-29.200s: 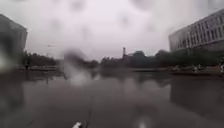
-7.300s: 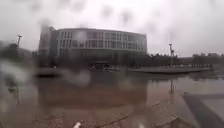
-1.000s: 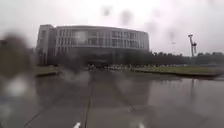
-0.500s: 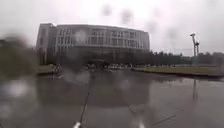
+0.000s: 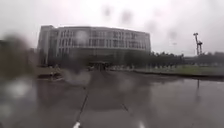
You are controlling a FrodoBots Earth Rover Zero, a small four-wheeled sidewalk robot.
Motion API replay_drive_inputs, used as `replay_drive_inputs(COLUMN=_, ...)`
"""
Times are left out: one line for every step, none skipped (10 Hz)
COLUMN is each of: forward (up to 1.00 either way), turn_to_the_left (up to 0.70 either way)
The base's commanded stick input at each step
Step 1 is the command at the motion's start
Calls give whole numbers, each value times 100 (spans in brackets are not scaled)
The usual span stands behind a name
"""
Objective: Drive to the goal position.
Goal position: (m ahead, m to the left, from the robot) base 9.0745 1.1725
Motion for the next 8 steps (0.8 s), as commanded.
replay_drive_inputs(forward=69, turn_to_the_left=1)
replay_drive_inputs(forward=69, turn_to_the_left=1)
replay_drive_inputs(forward=69, turn_to_the_left=1)
replay_drive_inputs(forward=69, turn_to_the_left=1)
replay_drive_inputs(forward=69, turn_to_the_left=1)
replay_drive_inputs(forward=69, turn_to_the_left=1)
replay_drive_inputs(forward=69, turn_to_the_left=1)
replay_drive_inputs(forward=69, turn_to_the_left=1)
